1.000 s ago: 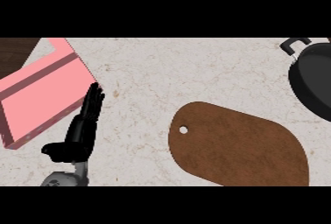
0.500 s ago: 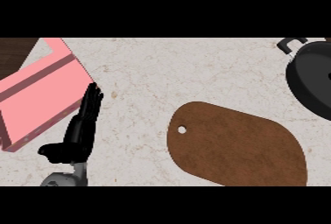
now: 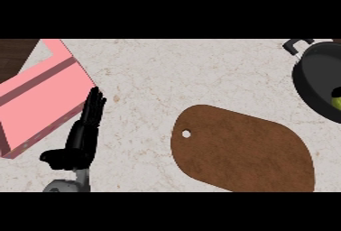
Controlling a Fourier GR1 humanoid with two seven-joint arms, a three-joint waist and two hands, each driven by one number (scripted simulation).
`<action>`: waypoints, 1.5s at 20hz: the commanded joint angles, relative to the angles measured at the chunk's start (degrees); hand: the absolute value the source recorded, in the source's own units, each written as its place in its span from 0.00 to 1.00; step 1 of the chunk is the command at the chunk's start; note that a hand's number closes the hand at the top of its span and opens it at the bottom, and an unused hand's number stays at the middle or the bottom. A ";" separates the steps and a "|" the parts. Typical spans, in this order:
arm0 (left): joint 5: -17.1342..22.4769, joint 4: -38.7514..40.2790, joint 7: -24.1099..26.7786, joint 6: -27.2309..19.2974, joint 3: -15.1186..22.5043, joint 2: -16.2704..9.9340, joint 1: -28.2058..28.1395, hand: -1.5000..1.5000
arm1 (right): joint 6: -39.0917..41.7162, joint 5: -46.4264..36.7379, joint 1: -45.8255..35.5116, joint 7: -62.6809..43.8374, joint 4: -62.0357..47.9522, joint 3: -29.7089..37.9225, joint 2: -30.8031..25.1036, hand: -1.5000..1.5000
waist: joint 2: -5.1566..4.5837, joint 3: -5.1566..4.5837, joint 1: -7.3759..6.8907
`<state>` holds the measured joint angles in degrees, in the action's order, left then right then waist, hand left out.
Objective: Pick the pear from the cutting board and place it in the pot
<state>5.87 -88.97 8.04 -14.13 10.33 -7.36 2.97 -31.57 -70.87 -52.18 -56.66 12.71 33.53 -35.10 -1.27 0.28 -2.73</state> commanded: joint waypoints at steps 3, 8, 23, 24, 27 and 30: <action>0.00 -0.82 -0.02 0.23 0.40 0.25 -0.61 0.50 | -20.32 2.18 1.25 5.31 8.91 2.09 2.33 0.00 | 0.35 0.04 0.29; 0.26 0.18 -0.37 0.06 -0.56 0.17 -0.34 0.50 | -33.47 6.69 3.94 11.02 14.82 5.77 5.96 0.00 | 0.65 -0.06 1.43; -0.16 -0.43 -0.46 1.16 -3.16 -0.79 -2.49 0.50 | -37.90 23.79 21.81 26.37 37.31 6.15 12.02 0.00 | 1.48 -0.30 3.11; -1.04 -2.99 0.00 0.46 -1.65 0.03 -5.00 0.50 | -36.03 24.29 24.94 25.89 42.23 5.21 13.82 0.00 | 1.62 -0.32 3.29; 0.31 -1.12 -1.01 1.64 -4.47 -0.54 -1.77 0.50 | -34.19 25.36 30.57 24.31 49.58 4.40 14.94 0.00 | 1.52 -0.33 3.31; -0.48 -1.45 2.22 2.63 -3.50 0.07 -6.11 0.50 | -35.14 26.26 35.39 23.44 53.63 4.04 17.72 0.00 | 1.43 -0.32 2.98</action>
<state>4.95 -90.24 7.60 -13.09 7.40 -7.21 -0.02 -65.92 -45.77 -22.71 -31.77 59.11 38.48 -20.53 0.16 -0.03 0.32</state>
